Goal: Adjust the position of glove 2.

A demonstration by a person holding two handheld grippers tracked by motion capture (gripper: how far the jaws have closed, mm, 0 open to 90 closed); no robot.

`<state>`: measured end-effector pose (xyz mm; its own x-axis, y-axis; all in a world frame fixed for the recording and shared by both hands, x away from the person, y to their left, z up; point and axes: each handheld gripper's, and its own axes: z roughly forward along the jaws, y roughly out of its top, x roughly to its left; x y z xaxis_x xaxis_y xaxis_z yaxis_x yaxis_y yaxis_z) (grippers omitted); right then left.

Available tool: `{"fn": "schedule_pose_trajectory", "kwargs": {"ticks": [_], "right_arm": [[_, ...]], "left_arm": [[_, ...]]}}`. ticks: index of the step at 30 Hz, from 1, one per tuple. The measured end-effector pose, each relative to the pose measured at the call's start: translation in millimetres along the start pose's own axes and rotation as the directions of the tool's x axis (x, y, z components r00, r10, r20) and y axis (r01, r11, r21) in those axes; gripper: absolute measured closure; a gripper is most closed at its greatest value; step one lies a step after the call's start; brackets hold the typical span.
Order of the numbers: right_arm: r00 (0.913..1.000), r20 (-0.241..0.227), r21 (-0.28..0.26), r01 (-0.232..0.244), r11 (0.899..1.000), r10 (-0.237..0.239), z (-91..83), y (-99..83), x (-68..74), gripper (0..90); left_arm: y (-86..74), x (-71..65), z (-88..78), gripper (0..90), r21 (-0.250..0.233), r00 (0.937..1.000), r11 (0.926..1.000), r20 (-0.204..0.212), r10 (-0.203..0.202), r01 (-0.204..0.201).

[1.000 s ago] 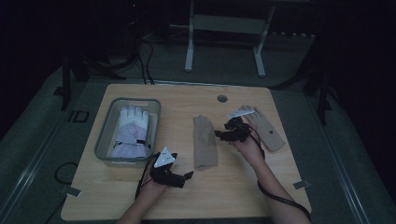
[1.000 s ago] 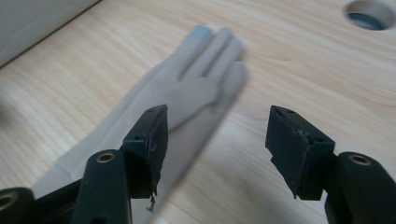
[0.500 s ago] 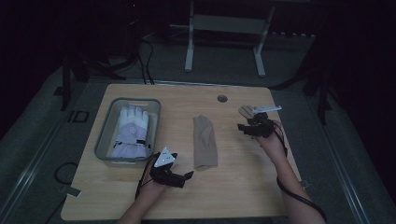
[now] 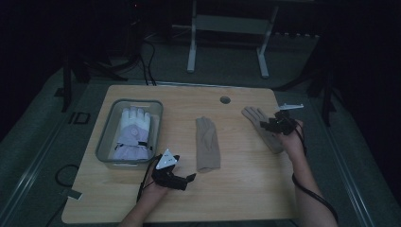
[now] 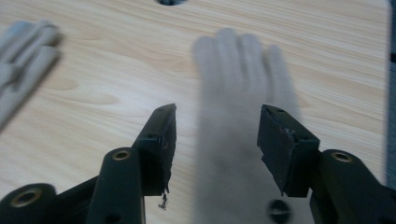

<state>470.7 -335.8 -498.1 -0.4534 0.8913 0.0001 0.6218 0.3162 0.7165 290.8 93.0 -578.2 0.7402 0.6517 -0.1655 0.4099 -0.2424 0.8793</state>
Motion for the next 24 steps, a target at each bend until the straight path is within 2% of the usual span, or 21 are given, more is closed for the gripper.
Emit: {"fn": "schedule_pose_trajectory", "kwargs": {"ticks": [1,2,6,9,10,13,14,16,19,20,22,23,24], "right_arm": [[1.0000,0.010,0.002,0.002,1.000,-0.002,0.7,-0.2,-4.2,48.1],[0.9997,0.005,0.007,-0.022,1.000,0.022,3.2,-1.1,-12.1,47.8],[0.9993,0.013,0.023,-0.034,0.999,0.034,8.8,-2.5,-18.9,48.0],[0.9978,0.036,0.065,-0.059,0.996,0.056,19.3,-6.4,-23.8,48.7],[0.9972,0.024,0.063,-0.073,0.995,0.071,23.5,-8.2,-25.2,47.1],[0.9978,0.033,0.058,-0.060,0.997,0.058,27.9,-8.3,-26.3,45.7],[0.9973,0.027,0.069,-0.069,0.995,0.068,32.1,-7.6,-28.5,44.9],[0.9984,0.038,0.075,-0.044,0.996,0.041,37.3,-8.0,-29.9,44.0],[0.9992,0.031,0.108,-0.029,0.994,0.026,44.8,-10.6,-30.7,43.7],[0.9998,0.016,0.096,0.008,0.995,-0.009,48.1,-15.0,-30.1,47.3],[0.9999,0.013,0.090,0.009,0.996,-0.010,48.0,-15.9,-30.2,49.9],[0.9996,0.021,0.086,0.017,0.996,-0.019,46.7,-16.7,-29.7,62.6],[0.9996,0.021,0.086,0.017,0.996,-0.019,46.7,-16.7,-29.7,62.6]], "left_arm": [[0.0,0.0,0.2,2.1,0.000,1.0000,1.0000,0.001,0.000,0.000],[0.1,0.0,0.3,2.1,0.002,1.0000,1.0000,0.002,0.002,-0.002],[0.2,0.0,0.6,2.1,0.002,1.0000,1.0000,0.004,0.001,-0.001],[0.1,0.8,0.4,2.1,-0.003,0.9998,0.9999,0.015,-0.014,0.014],[0.0,1.1,0.3,2.1,-0.005,0.9998,0.9999,0.016,-0.014,0.014],[-0.1,1.3,-0.1,2.1,-0.008,0.9998,0.9999,0.014,-0.015,0.015],[0.0,1.1,-0.1,2.1,-0.007,0.9998,0.9999,0.014,-0.013,0.013],[0.0,0.1,0.4,2.1,-0.006,0.9999,1.0000,0.010,-0.005,0.005],[0.3,-1.0,1.1,2.1,0.001,0.9999,1.0000,0.008,0.006,-0.006],[0.4,-0.6,1.1,2.1,-0.003,0.9999,1.0000,0.011,0.003,-0.003],[0.4,-0.5,1.0,2.1,-0.005,0.9999,1.0000,0.011,0.001,-0.001],[0.3,-0.5,0.9,2.1,-0.005,0.9999,1.0000,0.011,0.001,-0.001],[0.3,-0.6,0.8,2.1,-0.006,0.9999,1.0000,0.011,0.001,-0.001]]}}
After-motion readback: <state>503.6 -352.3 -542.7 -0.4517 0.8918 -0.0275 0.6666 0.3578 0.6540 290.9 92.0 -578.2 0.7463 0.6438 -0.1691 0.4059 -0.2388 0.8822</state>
